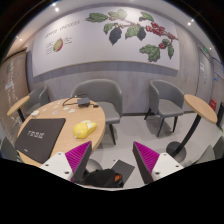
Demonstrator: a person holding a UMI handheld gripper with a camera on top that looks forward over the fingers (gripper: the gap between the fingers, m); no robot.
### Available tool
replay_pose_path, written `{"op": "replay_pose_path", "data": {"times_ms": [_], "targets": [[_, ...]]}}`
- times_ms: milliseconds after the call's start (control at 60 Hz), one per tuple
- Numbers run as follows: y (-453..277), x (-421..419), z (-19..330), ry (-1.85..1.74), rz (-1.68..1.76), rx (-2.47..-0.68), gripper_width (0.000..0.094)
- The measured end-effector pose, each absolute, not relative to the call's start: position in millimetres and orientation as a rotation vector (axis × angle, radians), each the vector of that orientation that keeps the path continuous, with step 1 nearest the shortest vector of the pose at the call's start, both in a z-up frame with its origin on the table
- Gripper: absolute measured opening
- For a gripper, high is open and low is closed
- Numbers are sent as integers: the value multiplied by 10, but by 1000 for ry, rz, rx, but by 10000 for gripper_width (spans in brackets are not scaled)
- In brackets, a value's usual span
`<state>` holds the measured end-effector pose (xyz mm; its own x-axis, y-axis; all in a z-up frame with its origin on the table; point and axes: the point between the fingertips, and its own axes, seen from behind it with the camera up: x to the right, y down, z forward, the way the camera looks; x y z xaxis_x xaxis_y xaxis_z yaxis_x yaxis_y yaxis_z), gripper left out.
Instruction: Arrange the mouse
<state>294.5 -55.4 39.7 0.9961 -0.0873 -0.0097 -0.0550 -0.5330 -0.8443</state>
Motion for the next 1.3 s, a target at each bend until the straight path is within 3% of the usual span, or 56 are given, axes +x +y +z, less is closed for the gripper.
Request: {"op": "replay_pose_path", "data": {"times_ms": [400, 700, 783, 800, 817, 900, 983, 1067, 1217, 1300], "targets": [[107, 1906, -135, -113, 121, -2201, 860], [814, 1680, -150, -147, 70, -2183, 836], [957, 1617, -179, -175, 57, -2167, 697], [982, 1593, -169, -195, 58, -2155, 627], [983, 1582, -177, -202, 64, -2159, 498], [915, 1753, -166, -66, 66, -2183, 416], [801, 1969, -67, -17, -33, -2167, 368], [658, 1845, 247, 41, 11, -2110, 364], [366, 1064, 1100, 83, 67, -1968, 365], [263, 378, 1228, 59, 141, -1944, 368]]}}
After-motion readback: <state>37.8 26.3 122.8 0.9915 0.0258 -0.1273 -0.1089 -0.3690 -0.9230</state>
